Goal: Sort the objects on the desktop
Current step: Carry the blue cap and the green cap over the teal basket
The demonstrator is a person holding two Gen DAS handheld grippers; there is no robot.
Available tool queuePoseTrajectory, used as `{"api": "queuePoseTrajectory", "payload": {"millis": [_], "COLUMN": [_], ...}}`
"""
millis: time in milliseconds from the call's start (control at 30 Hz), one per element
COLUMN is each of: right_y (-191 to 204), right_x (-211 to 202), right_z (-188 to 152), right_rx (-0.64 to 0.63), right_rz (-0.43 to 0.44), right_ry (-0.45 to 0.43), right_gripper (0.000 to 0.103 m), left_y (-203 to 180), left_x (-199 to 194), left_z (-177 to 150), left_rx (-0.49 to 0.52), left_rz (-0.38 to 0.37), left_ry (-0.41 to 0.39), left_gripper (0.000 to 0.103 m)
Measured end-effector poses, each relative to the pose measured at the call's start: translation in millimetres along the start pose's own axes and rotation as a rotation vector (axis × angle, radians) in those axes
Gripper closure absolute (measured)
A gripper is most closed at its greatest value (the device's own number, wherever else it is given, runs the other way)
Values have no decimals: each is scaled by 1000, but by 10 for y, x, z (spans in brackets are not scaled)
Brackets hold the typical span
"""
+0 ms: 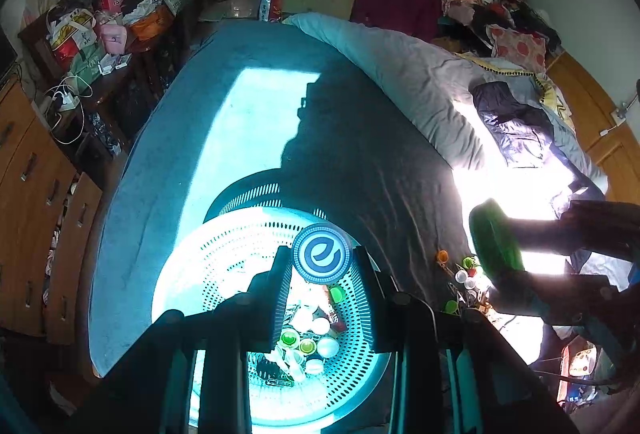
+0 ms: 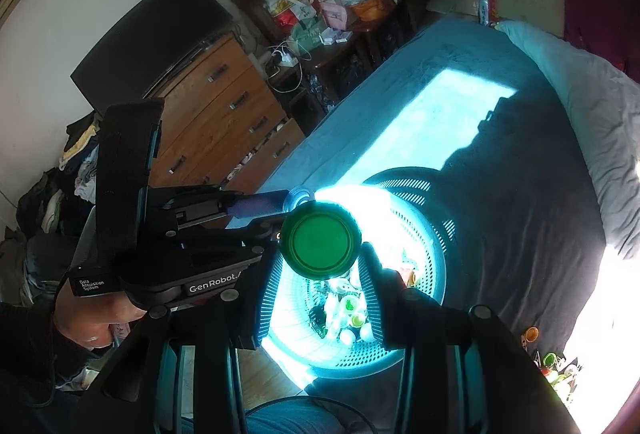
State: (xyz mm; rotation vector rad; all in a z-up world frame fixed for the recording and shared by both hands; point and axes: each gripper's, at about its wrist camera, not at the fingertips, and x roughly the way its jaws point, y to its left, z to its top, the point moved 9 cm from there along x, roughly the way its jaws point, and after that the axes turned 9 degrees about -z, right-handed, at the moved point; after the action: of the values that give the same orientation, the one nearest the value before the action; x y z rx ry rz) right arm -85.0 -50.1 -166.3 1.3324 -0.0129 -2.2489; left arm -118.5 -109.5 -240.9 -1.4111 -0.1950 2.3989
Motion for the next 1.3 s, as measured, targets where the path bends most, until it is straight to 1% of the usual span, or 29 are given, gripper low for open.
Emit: {"api": "queuePoseTrajectory", "payload": {"millis": [533,767,1000,1300], "right_y": [18,-40,-80,-64], "right_x": [93,110,105,156], "right_z": [12,-14,13,-3], "right_rx": [0,-7,-6,-10], "right_rz": [3,12,7,16], "right_ry": [19,36,38,53], "right_gripper": [66,66,66,66], "left_y": [108,153,155,198], "left_x": [70,144,188,230], "left_z": [-33,-61,-15,-40], "left_rx": [-10,-18,-17,-25], "left_rz": [2,3,-6,-3], "left_ry": [17,38,38,50], "left_gripper": [72,72,72,72]}}
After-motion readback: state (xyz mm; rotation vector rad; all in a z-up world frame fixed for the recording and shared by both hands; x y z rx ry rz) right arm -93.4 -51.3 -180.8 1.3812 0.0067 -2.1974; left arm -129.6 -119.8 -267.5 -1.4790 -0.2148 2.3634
